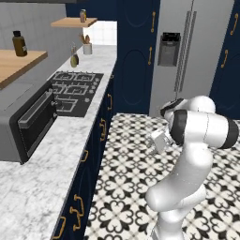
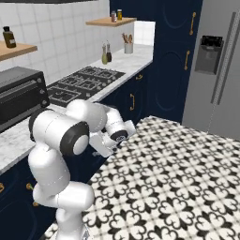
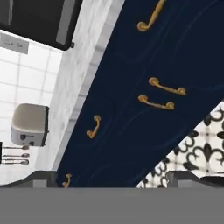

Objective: Take a straw from the drawer in front and place it inside the glass cup on the dining counter.

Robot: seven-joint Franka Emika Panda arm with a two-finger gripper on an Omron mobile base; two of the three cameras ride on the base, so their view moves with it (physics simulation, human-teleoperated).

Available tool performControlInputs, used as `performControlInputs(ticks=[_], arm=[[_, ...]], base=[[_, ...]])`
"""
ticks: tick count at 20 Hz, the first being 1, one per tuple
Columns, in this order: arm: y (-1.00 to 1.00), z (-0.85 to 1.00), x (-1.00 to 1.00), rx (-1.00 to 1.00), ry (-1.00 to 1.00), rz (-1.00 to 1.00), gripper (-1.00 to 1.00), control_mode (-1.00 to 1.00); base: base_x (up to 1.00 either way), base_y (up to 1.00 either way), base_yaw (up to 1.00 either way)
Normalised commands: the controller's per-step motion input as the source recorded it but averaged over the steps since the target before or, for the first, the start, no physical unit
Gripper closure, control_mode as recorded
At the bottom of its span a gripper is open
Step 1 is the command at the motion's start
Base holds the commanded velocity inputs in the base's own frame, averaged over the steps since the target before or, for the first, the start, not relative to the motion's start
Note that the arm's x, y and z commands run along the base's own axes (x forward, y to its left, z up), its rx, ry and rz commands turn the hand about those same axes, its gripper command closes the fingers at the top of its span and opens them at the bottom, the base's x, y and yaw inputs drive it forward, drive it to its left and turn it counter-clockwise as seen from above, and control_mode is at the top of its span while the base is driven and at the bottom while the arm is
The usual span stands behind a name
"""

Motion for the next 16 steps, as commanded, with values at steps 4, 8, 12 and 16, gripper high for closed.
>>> performControlInputs(ticks=[4, 8, 12, 16], arm=[[0.54, 0.00, 0.16, 0.42, -0.18, 0.04, -1.00, -1.00], [0.85, 0.00, 0.00, 0.27, -0.03, -0.22, -1.00, -1.00], [0.72, 0.00, 0.00, 0.06, 0.23, -0.35, -1.00, -1.00], [0.46, 0.00, 0.01, 0.00, 0.18, -0.14, -1.00, -1.00]], base=[[0.00, 0.00, 0.00], [0.00, 0.00, 0.00], [0.00, 0.00, 0.00], [0.00, 0.00, 0.00]])
